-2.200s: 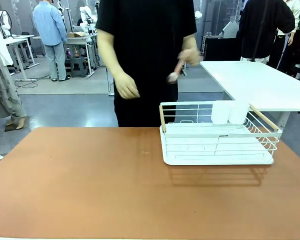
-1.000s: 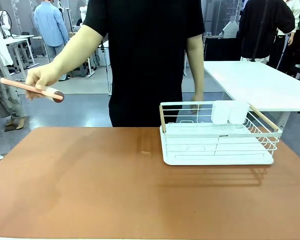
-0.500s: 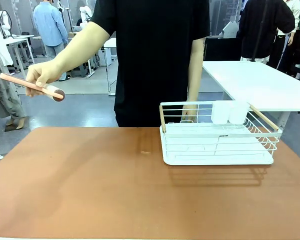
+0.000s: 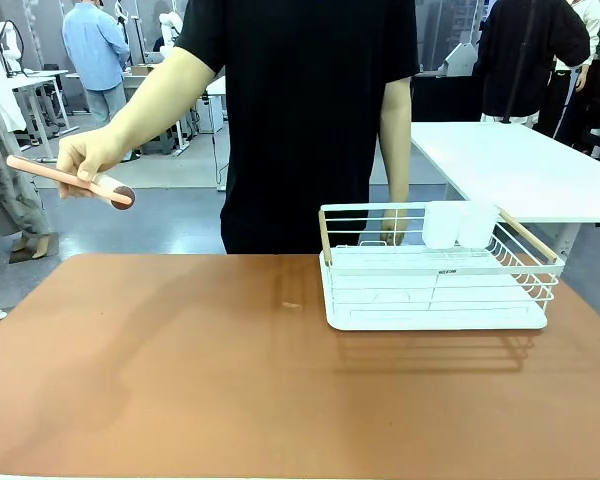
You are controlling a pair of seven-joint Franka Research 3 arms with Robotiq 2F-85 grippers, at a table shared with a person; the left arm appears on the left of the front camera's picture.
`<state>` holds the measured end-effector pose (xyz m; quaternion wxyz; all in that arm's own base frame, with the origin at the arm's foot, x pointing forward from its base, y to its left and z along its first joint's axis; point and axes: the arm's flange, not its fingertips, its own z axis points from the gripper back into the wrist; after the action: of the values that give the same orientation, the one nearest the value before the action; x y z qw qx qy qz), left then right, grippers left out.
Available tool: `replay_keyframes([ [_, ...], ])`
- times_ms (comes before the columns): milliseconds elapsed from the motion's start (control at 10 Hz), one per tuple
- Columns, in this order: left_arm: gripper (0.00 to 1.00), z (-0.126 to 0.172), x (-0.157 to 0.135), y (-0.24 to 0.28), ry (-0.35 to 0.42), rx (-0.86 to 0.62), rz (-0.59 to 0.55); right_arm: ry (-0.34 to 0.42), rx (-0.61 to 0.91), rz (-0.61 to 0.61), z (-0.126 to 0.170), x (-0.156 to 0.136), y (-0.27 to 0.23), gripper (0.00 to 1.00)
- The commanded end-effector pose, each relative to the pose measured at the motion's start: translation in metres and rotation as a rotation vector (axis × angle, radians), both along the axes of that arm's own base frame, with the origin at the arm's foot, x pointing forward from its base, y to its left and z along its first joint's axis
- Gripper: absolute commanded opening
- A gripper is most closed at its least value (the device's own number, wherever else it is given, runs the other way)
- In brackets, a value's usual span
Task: Clean the table.
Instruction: Pick up the Lint Roller when the human hands it over.
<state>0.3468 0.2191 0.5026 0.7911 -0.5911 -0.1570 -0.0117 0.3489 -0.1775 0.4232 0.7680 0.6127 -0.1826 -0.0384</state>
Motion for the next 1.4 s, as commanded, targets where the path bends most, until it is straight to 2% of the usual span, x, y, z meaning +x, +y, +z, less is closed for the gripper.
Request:
replay_keyframes([
  [0,1.0,0.03,-0.008,-0.031,0.102,-0.013,0.114,0.007,0.0,-0.007,0.003,0.0,0.0,1.0],
  [100,1.0,0.039,-0.016,-0.047,0.159,-0.015,0.129,0.007,0.0,-0.007,0.003,0.0,0.0,1.0],
  [200,1.0,0.044,-0.024,-0.061,0.208,0.011,0.198,0.007,0.0,-0.007,0.003,0.0,0.0,1.0],
  [300,1.0,0.049,-0.027,-0.074,0.211,0.059,0.24,0.007,0.0,-0.007,0.003,0.0,0.0,1.0],
  [400,1.0,0.059,-0.022,-0.092,0.181,0.096,0.301,0.007,0.0,-0.007,0.003,0.0,0.0,1.0],
  [600,1.0,0.065,-0.012,-0.113,0.233,0.166,0.333,0.007,0.0,-0.007,0.003,0.0,0.0,1.0],
  [1000,1.0,0.042,0.004,-0.135,0.272,0.302,0.442,0.007,0.0,-0.007,0.003,0.0,0.0,1.0],
  [1200,1.0,0.027,0.013,-0.149,0.254,0.346,0.487,0.007,0.0,-0.007,0.003,0.0,0.0,1.0],
  [1300,1.0,0.012,0.017,-0.152,0.211,0.369,0.518,0.007,0.0,-0.007,0.003,0.0,0.0,1.0],
])
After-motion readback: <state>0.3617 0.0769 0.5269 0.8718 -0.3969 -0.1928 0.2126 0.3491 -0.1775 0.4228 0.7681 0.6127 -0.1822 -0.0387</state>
